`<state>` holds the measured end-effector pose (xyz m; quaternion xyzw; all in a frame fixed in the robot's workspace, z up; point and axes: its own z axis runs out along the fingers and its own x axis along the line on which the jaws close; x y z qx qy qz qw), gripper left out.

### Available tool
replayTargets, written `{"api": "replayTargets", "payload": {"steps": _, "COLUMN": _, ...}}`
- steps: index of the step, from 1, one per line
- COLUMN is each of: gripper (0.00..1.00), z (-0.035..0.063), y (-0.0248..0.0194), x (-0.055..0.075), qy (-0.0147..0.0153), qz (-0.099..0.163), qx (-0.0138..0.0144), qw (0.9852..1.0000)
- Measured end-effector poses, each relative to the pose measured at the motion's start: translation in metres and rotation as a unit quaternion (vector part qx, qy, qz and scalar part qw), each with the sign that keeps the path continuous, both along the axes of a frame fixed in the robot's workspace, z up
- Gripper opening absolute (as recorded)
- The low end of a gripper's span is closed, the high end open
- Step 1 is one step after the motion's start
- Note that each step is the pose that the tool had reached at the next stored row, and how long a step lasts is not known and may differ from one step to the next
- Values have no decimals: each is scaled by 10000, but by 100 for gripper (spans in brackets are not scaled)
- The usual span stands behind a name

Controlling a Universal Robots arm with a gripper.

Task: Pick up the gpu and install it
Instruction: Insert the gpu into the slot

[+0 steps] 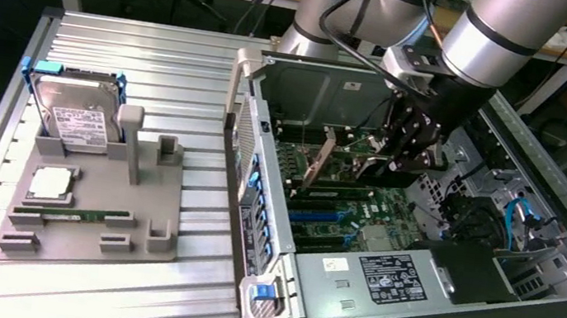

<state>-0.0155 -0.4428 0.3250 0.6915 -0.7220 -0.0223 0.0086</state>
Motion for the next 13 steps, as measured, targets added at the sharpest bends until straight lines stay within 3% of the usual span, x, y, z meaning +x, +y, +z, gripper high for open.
{"api": "replayTargets", "payload": {"steps": 13, "gripper": 27, "z": -16, "y": -14, "x": -4, "qy": 0, "qz": 1, "qx": 1, "qw": 10000}}
